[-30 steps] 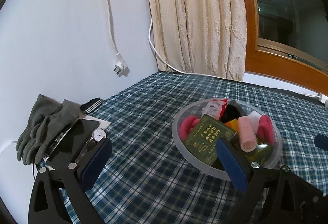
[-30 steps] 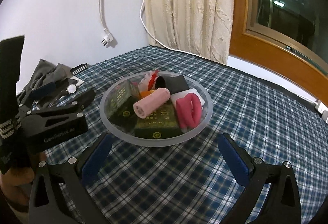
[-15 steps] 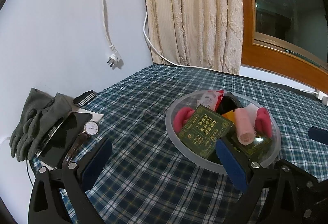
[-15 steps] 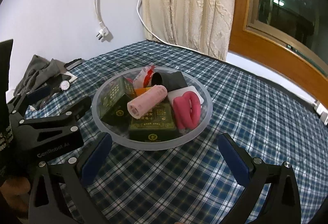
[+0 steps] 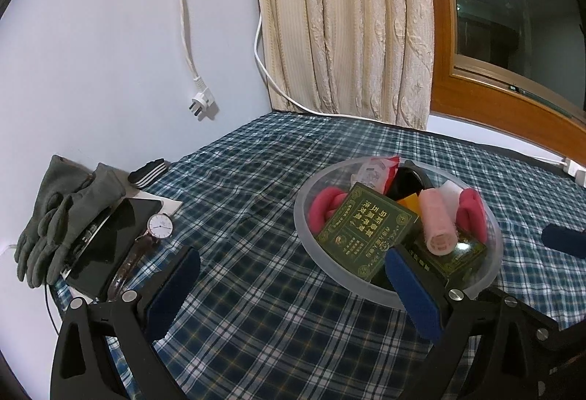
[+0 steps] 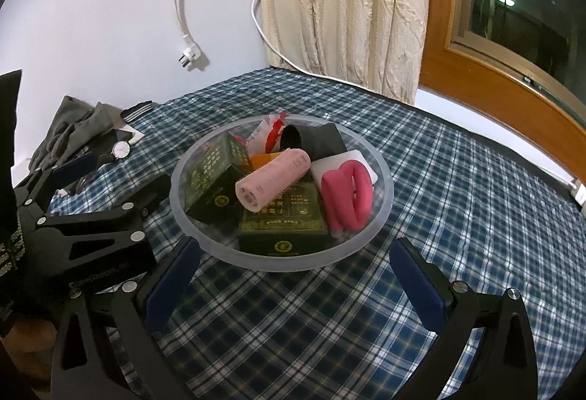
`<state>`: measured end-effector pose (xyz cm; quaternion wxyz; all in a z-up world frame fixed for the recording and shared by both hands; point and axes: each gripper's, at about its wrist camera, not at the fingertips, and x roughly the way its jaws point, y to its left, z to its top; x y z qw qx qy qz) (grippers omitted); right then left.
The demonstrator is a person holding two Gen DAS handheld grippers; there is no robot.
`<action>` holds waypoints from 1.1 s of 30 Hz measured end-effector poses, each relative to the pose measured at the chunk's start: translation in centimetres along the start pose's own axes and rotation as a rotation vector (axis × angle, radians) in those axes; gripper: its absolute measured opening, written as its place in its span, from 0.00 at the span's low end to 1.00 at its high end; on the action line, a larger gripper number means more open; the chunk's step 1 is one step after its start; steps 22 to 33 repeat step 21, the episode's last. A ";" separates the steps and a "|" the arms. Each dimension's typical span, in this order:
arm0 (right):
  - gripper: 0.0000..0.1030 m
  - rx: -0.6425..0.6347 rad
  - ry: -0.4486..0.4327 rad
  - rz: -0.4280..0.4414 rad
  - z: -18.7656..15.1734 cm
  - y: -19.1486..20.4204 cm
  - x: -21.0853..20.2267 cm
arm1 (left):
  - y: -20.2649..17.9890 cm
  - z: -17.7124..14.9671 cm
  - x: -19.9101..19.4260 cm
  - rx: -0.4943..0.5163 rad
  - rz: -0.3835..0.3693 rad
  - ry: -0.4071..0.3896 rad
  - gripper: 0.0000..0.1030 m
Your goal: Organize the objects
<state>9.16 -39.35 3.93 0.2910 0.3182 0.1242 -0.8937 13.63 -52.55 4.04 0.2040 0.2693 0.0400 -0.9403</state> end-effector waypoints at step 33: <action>1.00 -0.010 0.004 -0.018 -0.1 -0.2 0.5 | 0.0 0.0 0.1 0.000 -0.002 0.004 0.99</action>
